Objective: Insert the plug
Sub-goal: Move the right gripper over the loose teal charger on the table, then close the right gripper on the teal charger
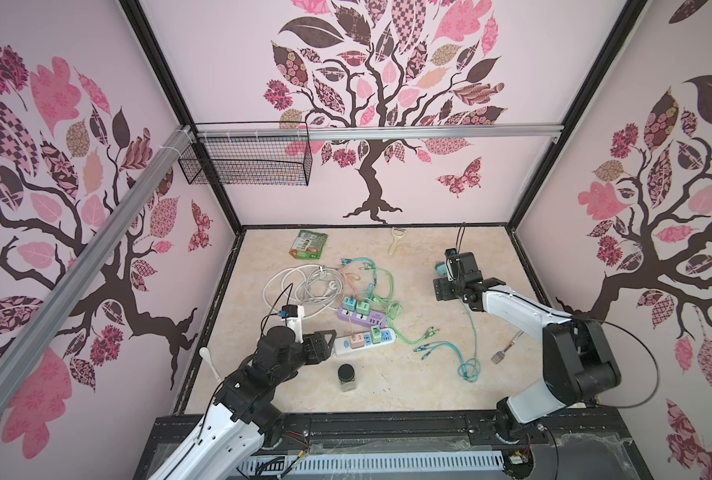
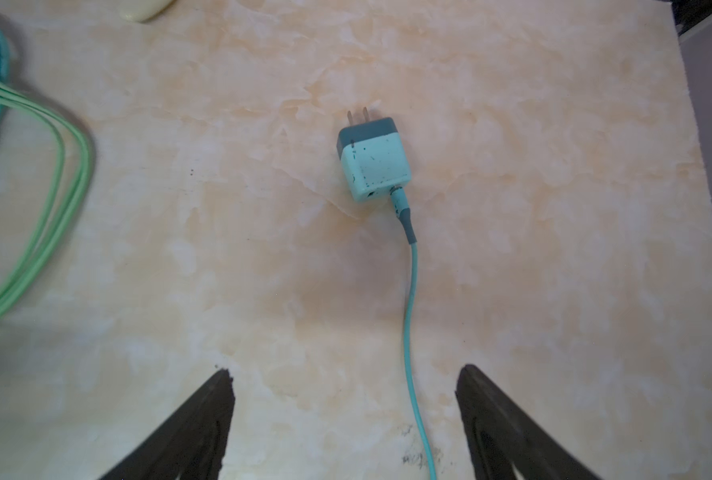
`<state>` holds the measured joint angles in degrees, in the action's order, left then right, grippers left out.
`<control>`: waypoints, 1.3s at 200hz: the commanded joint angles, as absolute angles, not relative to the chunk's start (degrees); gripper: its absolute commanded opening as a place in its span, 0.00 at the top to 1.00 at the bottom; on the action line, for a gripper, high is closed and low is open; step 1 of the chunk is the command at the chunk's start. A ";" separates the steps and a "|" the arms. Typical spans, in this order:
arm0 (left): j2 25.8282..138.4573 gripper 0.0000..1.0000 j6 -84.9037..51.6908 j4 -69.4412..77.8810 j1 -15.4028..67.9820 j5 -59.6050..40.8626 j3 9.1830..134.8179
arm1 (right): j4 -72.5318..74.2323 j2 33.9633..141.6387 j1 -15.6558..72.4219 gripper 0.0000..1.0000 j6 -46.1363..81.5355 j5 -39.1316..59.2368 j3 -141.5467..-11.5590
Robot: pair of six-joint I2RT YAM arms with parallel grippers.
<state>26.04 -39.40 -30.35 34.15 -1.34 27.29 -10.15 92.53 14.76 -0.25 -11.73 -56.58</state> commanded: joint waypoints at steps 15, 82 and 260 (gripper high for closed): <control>22.21 0.26 -37.18 -35.38 34.21 -0.17 29.71 | -9.35 100.99 11.88 0.14 -2.71 -10.12 -62.41; 19.98 0.26 -37.28 -36.89 34.20 -0.62 30.76 | -12.57 111.74 10.01 0.16 -2.99 -7.63 -72.53; 17.16 0.26 -38.06 -36.86 34.19 -0.45 29.71 | -15.50 123.03 7.00 0.37 -1.05 -3.31 -83.69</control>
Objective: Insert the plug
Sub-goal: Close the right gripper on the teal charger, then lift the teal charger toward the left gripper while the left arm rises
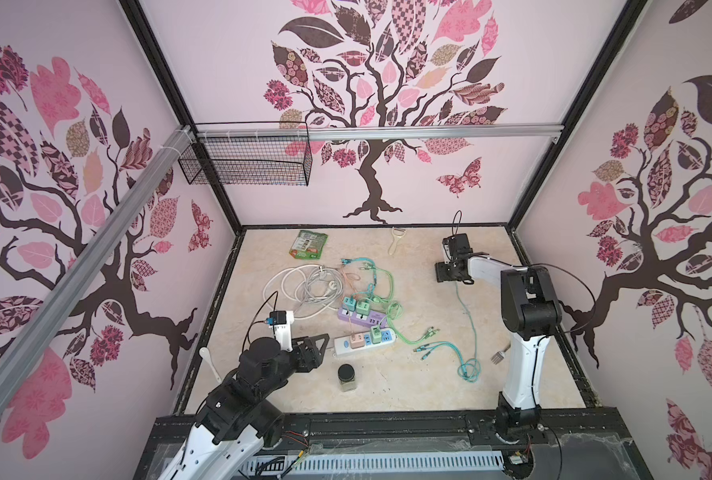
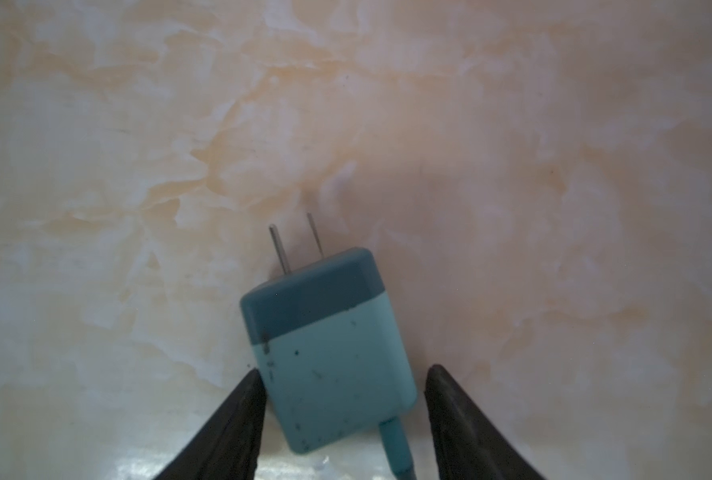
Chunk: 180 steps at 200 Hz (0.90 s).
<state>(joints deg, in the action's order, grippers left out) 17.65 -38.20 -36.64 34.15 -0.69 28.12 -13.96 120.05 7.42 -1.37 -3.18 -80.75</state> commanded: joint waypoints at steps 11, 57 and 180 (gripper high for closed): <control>17.07 0.26 -38.12 -36.90 34.19 -0.38 29.75 | -15.91 123.55 6.92 0.38 -1.24 -3.27 -84.33; 16.47 0.26 -38.41 -36.92 34.19 -0.17 29.64 | -17.17 125.48 6.89 0.41 -2.11 -3.66 -86.63; 17.79 0.26 -38.67 -36.91 34.19 -0.60 30.06 | -17.35 114.34 6.84 0.73 2.62 -1.66 -84.09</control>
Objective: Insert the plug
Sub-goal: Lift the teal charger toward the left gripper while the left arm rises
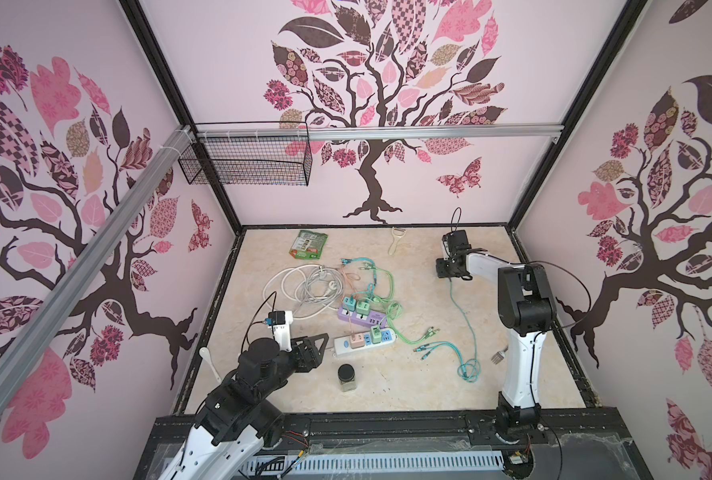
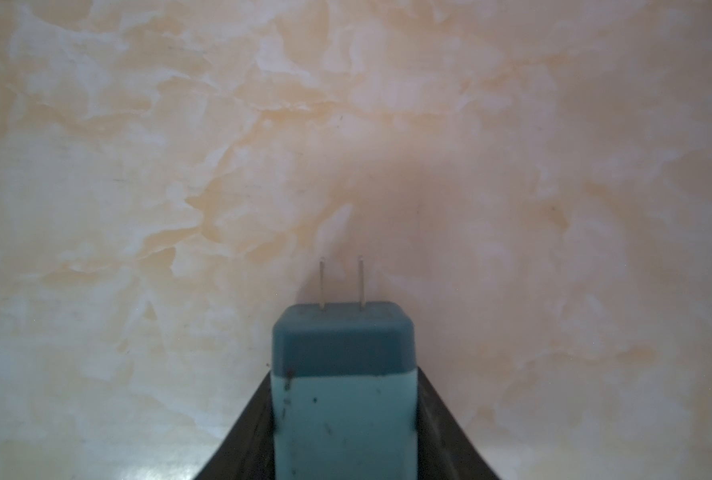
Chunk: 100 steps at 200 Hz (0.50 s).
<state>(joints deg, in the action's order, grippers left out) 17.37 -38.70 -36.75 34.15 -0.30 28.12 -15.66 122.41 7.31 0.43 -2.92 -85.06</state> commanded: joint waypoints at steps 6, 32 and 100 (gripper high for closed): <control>18.07 0.26 -38.67 -36.84 34.19 -0.74 30.22 | -17.27 112.59 6.80 0.74 2.89 -1.38 -83.35; 19.84 0.26 -39.20 -36.39 34.19 -1.39 30.79 | -15.56 104.18 6.77 0.75 4.62 0.21 -78.38; 28.74 0.25 -37.07 -30.13 34.19 -8.28 34.56 | -16.35 85.35 11.23 0.75 5.99 4.47 -67.85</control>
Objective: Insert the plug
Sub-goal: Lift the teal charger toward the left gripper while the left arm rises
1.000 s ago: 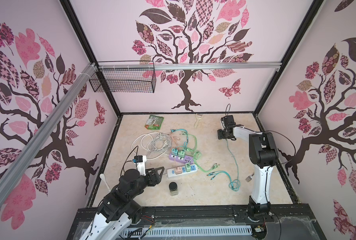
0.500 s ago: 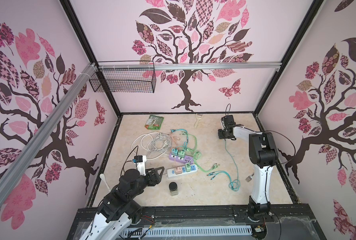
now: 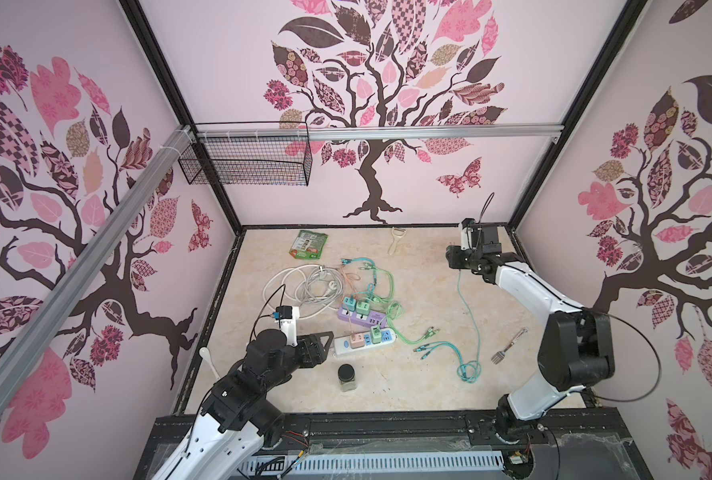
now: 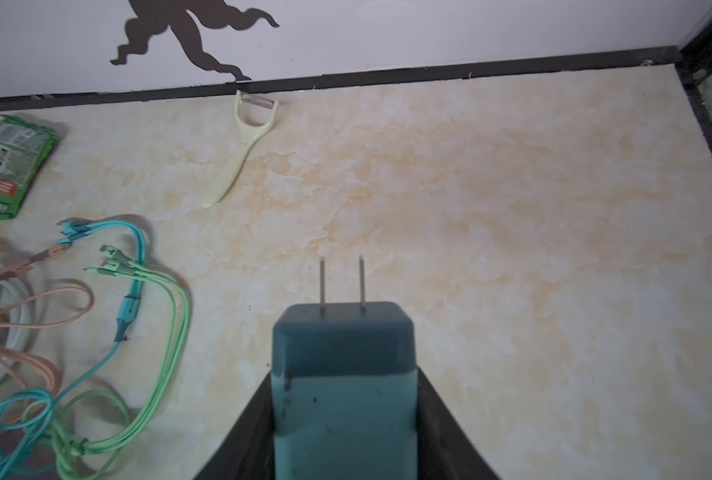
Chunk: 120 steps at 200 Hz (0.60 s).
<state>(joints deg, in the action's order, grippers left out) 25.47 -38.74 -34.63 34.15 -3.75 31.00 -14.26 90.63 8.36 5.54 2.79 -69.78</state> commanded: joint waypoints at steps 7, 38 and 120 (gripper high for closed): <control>30.50 0.25 -36.90 -29.64 34.23 -9.66 35.48 | -17.00 83.56 12.17 0.74 5.60 4.73 -67.24; 38.92 0.25 -36.59 -27.54 34.19 -18.89 39.49 | -18.17 75.52 16.00 0.74 4.35 8.64 -63.33; 48.80 0.25 -39.54 -15.79 34.62 -31.05 43.27 | -25.23 60.34 26.53 0.75 2.26 17.75 -57.45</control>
<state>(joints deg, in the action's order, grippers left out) 47.66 -39.18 -20.36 34.17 -27.16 39.77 -21.61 63.86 23.22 4.25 14.44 -58.17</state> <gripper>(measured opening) 0.752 0.449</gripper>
